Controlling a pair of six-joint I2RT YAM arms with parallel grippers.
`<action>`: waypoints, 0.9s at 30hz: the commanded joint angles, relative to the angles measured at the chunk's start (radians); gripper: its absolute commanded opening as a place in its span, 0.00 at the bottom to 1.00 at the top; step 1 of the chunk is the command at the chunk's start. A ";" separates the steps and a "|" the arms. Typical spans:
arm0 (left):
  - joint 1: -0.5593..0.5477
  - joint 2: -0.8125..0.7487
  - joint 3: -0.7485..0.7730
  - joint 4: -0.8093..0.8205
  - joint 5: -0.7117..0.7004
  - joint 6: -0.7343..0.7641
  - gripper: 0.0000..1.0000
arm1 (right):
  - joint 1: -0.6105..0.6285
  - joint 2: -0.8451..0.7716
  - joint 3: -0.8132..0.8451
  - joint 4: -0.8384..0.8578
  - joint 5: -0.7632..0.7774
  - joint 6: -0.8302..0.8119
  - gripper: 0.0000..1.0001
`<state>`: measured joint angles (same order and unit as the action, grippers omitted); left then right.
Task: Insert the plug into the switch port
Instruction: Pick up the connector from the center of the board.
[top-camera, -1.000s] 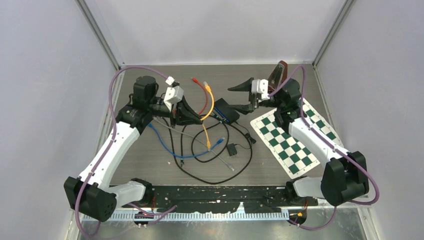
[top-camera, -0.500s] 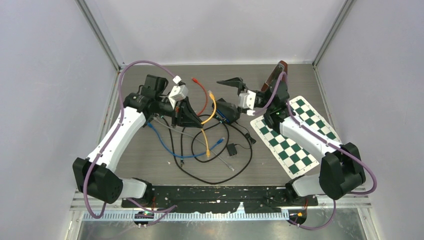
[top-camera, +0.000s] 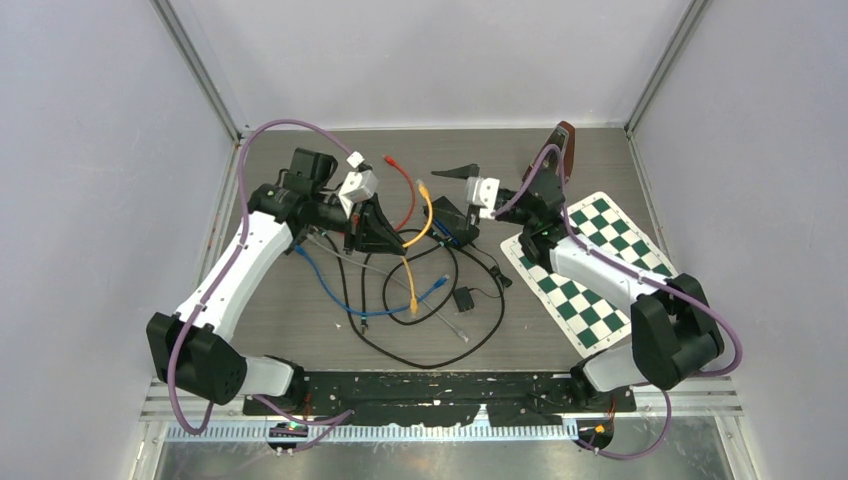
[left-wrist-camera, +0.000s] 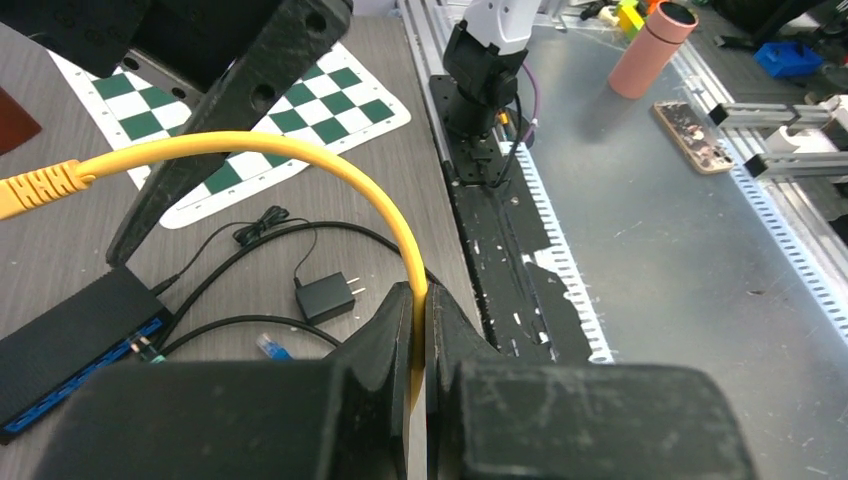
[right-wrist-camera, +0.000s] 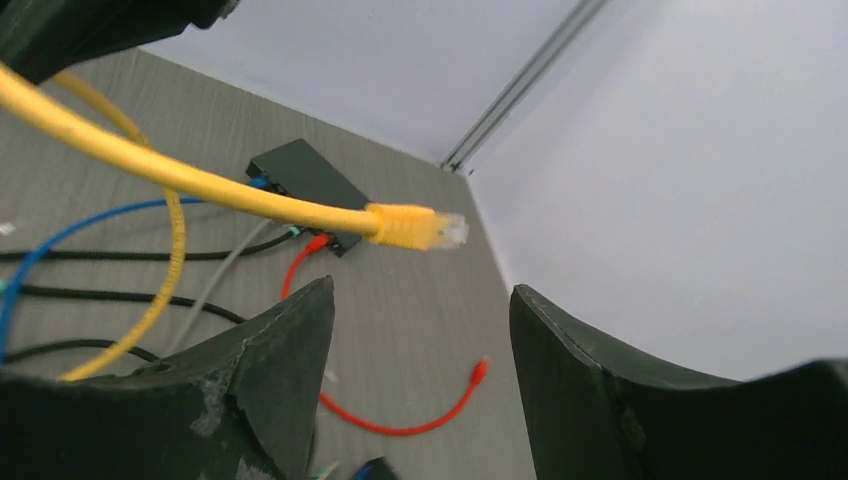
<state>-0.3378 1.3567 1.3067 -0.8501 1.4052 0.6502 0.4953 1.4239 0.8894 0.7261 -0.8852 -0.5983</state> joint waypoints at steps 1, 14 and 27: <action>0.009 -0.005 0.047 -0.061 -0.003 0.175 0.00 | -0.023 -0.078 0.038 -0.052 0.133 0.352 0.72; 0.005 0.257 0.295 -0.869 -0.024 1.202 0.00 | -0.165 0.099 0.407 -0.579 -0.116 1.335 0.63; 0.005 0.294 0.289 -0.869 -0.015 1.214 0.00 | -0.113 0.192 0.411 -0.416 -0.126 1.565 0.63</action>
<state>-0.3325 1.6428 1.5707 -1.5471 1.3544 1.8202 0.3702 1.6127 1.2659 0.2016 -0.9764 0.8822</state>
